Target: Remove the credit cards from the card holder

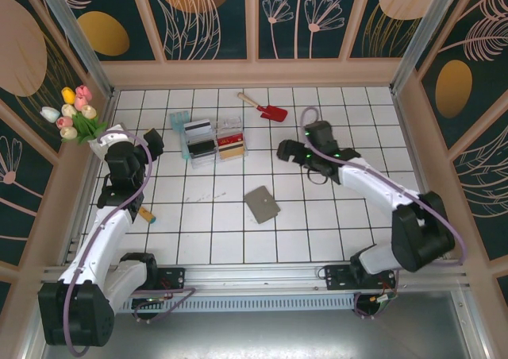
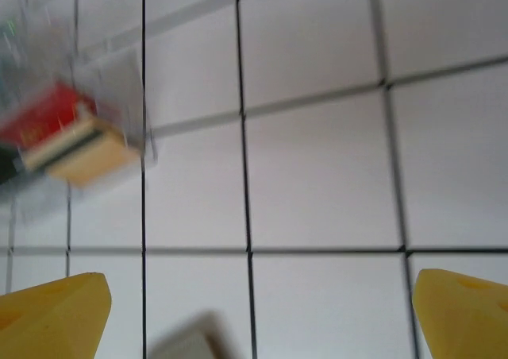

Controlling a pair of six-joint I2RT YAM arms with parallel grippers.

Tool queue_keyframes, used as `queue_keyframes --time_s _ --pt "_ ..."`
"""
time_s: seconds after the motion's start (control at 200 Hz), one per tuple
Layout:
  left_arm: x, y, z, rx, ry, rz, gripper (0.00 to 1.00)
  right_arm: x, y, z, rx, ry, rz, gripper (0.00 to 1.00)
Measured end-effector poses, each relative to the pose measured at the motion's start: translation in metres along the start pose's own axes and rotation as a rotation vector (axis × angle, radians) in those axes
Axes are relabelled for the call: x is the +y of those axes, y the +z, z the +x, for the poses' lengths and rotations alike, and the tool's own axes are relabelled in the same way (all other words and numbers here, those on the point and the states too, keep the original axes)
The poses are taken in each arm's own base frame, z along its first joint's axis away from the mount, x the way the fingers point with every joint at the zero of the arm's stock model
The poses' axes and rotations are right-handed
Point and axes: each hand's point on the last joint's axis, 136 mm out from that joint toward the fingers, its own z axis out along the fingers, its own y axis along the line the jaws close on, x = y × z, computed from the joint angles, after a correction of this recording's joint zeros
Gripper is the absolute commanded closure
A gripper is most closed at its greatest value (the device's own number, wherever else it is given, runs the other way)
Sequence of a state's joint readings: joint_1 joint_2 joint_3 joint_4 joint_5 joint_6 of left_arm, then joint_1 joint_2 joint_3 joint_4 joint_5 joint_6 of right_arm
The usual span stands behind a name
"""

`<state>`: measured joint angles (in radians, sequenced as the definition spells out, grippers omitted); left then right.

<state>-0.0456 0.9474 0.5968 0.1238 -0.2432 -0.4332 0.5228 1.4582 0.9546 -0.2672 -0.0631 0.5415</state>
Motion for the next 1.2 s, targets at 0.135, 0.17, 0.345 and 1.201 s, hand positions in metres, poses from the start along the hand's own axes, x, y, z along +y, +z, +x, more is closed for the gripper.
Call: queue_keyframes --time_s 0.135,0.17,0.345,1.201 --pt "0.000 0.002 0.003 0.009 0.004 -0.003 0.01 0.041 0.021 0.047 0.163 -0.132 -0.009 0.05" --pt "0.001 0.003 0.004 0.012 0.005 -0.004 0.01 0.051 0.024 0.059 0.199 -0.173 -0.008 0.04" --pt "0.000 0.005 0.008 0.026 0.007 0.002 0.01 0.076 0.035 0.109 0.324 -0.368 0.060 0.01" --pt "-0.008 0.004 0.012 0.050 0.012 0.048 0.01 0.033 0.059 0.147 0.471 -0.470 0.307 0.23"
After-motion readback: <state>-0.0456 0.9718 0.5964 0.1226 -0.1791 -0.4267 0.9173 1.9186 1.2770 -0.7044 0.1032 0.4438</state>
